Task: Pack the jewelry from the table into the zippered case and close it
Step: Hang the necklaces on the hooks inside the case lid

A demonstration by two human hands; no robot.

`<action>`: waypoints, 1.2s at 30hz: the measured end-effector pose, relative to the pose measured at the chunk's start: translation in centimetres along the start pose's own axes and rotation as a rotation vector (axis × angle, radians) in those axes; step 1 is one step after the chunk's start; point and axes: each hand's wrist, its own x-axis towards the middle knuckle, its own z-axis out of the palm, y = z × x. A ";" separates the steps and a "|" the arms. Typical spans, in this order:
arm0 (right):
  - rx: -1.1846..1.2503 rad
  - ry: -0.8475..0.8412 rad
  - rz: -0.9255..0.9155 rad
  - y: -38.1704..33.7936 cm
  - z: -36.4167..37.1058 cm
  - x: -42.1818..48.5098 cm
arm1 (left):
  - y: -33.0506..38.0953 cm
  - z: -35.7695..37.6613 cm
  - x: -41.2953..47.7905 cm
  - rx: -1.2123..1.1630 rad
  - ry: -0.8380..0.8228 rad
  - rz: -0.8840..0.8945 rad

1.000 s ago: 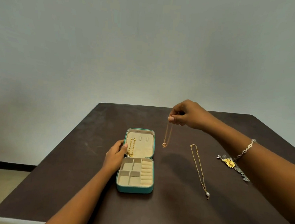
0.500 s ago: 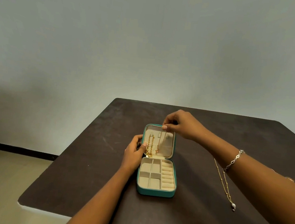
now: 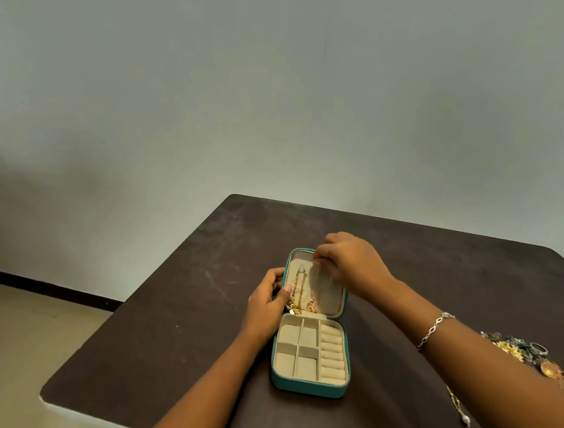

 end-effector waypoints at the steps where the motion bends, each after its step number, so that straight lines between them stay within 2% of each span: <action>1: -0.072 0.031 -0.047 0.1 0.2 -0.1 | 0.0 0.0 0.0 0.001 -0.001 0.006; 5: -0.214 0.092 -0.135 0.3 1.2 -0.4 | 0.0 -0.1 -0.1 -0.018 -0.006 0.019; 16: -0.287 0.148 -0.232 0.7 2.0 -0.7 | 0.4 -0.2 -0.3 -0.063 -0.023 0.059; 23: -0.285 0.256 -0.188 0.8 2.4 -0.7 | 0.5 -0.2 -0.2 -0.057 -0.036 0.061; 27: -0.090 0.287 -0.031 0.5 2.3 -0.3 | 0.4 -0.2 -0.2 -0.067 -0.039 0.071; 30: 0.060 0.197 0.141 0.8 1.6 0.1 | 0.4 -0.2 -0.2 -0.076 -0.043 0.071; 36: 0.195 -0.002 0.190 0.9 0.7 1.2 | 0.3 -0.2 -0.2 -0.078 -0.046 0.066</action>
